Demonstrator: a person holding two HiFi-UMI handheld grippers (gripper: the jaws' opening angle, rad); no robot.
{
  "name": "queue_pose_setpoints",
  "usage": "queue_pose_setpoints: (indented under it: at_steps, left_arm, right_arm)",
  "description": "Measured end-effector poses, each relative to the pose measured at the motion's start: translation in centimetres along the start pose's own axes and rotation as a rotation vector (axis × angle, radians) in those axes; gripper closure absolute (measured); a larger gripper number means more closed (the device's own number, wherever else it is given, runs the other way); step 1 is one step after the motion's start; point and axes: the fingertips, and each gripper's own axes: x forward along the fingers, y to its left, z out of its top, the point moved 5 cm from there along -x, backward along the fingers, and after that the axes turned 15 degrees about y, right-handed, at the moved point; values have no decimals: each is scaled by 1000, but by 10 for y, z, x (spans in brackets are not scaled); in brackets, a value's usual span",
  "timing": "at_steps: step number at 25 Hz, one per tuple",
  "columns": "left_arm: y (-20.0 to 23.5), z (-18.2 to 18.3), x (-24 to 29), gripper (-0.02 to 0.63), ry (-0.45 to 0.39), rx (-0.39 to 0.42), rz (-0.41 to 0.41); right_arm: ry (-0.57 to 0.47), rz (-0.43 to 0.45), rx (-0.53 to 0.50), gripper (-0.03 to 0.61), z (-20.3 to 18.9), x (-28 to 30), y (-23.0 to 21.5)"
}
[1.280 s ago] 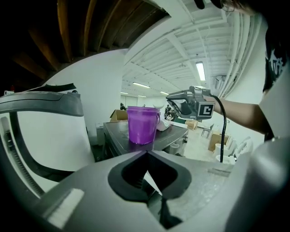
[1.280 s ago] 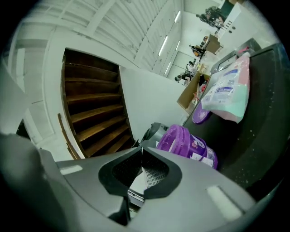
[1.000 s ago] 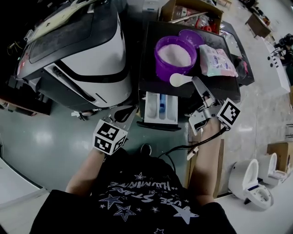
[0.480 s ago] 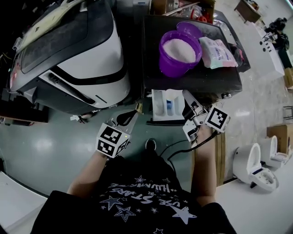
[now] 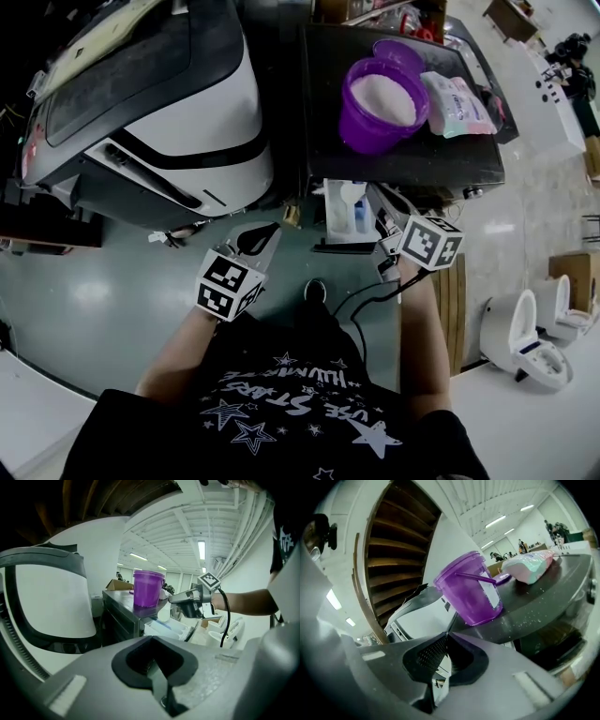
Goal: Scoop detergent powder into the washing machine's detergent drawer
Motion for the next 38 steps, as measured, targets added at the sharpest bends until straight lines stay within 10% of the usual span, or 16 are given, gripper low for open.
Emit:
queue_pose_setpoints:
  at_steps: [18, 38]
  left_arm:
    - [-6, 0, 6, 614, -8, -45, 46]
    - [-12, -9, -3, 614, -30, -97, 113]
  right_arm:
    - [156, -143, -732, 545, -29, 33, 24]
    - [250, -189, -1299, 545, -51, 34, 53]
